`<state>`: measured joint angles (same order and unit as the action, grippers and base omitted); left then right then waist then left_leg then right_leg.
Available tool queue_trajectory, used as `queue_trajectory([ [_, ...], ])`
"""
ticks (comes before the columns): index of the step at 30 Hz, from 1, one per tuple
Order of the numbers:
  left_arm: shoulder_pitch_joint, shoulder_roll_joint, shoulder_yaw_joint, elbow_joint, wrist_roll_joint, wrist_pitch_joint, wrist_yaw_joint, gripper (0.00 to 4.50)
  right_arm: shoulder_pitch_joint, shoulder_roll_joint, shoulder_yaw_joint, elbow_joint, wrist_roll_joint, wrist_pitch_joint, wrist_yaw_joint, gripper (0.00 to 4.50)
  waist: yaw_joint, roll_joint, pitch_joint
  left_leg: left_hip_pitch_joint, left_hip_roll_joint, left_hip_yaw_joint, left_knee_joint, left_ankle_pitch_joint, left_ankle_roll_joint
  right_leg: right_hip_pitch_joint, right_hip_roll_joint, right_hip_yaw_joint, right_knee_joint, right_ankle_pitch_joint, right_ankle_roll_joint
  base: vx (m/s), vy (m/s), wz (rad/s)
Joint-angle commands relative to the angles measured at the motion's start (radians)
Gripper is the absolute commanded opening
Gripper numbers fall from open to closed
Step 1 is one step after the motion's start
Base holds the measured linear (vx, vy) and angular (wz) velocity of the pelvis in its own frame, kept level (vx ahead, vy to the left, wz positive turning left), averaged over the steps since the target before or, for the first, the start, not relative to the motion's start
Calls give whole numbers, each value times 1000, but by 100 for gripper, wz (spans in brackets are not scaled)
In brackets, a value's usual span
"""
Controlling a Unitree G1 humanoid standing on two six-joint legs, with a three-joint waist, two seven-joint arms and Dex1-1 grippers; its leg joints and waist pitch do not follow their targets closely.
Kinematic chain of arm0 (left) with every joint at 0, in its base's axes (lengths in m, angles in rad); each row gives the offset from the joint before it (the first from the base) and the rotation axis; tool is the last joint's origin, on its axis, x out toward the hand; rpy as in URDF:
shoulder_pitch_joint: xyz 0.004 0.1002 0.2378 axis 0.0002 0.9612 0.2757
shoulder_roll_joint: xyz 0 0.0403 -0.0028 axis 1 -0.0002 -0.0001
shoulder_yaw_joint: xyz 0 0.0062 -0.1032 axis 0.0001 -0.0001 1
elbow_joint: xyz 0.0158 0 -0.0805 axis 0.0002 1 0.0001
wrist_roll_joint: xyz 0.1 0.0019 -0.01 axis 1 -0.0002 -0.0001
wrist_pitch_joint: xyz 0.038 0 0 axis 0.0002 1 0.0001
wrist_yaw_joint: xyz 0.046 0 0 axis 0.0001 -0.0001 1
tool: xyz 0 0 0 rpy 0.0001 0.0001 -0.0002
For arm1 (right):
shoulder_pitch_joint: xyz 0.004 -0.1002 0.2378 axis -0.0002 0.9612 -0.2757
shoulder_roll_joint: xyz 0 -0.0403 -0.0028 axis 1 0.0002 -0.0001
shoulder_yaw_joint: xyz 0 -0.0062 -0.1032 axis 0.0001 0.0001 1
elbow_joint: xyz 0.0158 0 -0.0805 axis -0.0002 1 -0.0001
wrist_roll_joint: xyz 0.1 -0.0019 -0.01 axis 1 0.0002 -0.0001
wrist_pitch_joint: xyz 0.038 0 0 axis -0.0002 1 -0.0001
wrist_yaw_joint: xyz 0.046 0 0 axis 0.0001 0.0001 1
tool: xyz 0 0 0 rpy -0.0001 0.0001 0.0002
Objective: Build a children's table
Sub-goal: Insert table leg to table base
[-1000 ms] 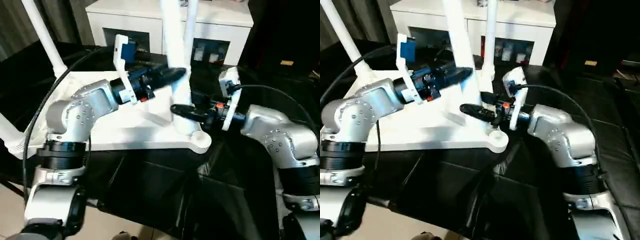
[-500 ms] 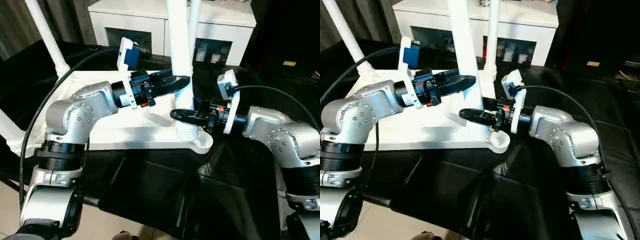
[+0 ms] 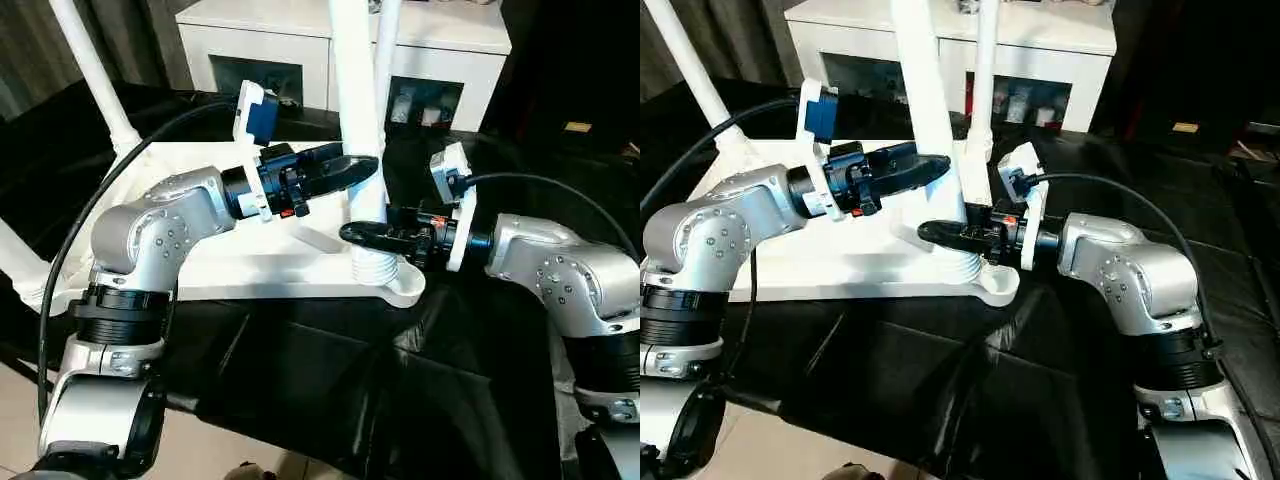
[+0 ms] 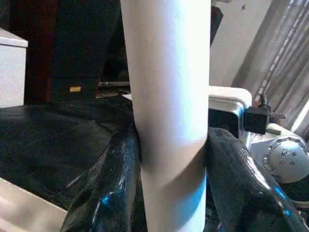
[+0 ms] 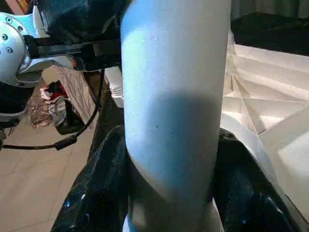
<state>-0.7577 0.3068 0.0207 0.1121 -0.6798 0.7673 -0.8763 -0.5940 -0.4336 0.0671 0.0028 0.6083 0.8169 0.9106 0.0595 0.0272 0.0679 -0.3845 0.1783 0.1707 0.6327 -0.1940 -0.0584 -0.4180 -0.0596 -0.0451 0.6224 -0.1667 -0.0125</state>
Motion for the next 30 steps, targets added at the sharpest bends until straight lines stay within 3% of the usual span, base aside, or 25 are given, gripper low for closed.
queue_trajectory([
  [1, -6, -2, -9, -25, -2, -3, -10, 186, -2, 3, -11, -14, 6, 8, -5, 191, 3, -10, -80, 12, 34, -9, -74, -130, 19, 63, -65, 39, -74, -252, -203, 0, 0, 0],
  [5, -22, -25, 25, 5, -22, 22, 37, 186, 0, 13, -18, -14, 17, 11, -10, 191, 3, -11, -81, 12, 34, -9, -73, -126, 18, 63, -66, 39, -74, -241, -206, 0, 0, 0],
  [6, -26, -29, 36, 6, -36, 35, 40, 242, 0, 14, -18, -14, 20, 12, -7, 190, 4, -11, -81, 11, 33, -9, -73, -123, 20, 64, -66, 40, -74, -237, -210, 0, 0, 0],
  [7, -28, -30, 43, 7, -51, 50, 38, 256, 1, 14, -18, -14, 21, 12, -4, 190, 4, -11, -81, 11, 33, -9, -73, -122, 21, 64, -66, 39, -73, -238, -210, 0, 0, 0],
  [10, 3, -9, 29, -30, -86, -9, -115, 262, 12, 2, -4, -19, 33, 10, 40, 190, 6, -14, -82, 10, 32, -9, -72, -107, 34, 64, -66, 39, -73, -231, -210, 0, 0, 0],
  [13, 14, -7, 40, -35, -124, 6, -162, 301, 17, -5, 7, -23, 36, 7, 59, 190, 5, -13, -81, 11, 34, -8, -73, -112, 34, 63, -66, 39, -71, -229, -210, 0, 0, 0],
  [17, 17, -4, 49, -40, -153, 23, -202, 301, 22, -5, 13, -28, 39, 7, 67, 190, 6, -12, -79, 14, 35, -8, -74, -136, 28, 61, -67, 39, -75, -266, -209, 0, 0, 0],
  [20, 7, 0, 33, -23, -129, 2, -227, 301, 36, -3, 36, -40, 28, 2, 83, 190, 7, -9, -78, 16, 36, -9, -75, -147, 21, 59, -68, 40, -78, -290, -197, 0, 0, 0],
  [26, -2, 2, 5, 8, -89, -14, -219, 230, 52, -14, 70, -52, 2, -10, 96, 190, 6, -9, -80, 12, 35, -10, -76, -130, 19, 62, -67, 40, -74, -252, -200, 0, 0, 0],
  [30, -11, 0, -10, 49, -44, -37, -193, 214, 54, -24, 87, -52, -15, -25, 100, 189, 7, -9, -81, 12, 34, -10, -75, -128, 19, 64, -68, 41, -75, -252, -197, 0, 0, 0],
])
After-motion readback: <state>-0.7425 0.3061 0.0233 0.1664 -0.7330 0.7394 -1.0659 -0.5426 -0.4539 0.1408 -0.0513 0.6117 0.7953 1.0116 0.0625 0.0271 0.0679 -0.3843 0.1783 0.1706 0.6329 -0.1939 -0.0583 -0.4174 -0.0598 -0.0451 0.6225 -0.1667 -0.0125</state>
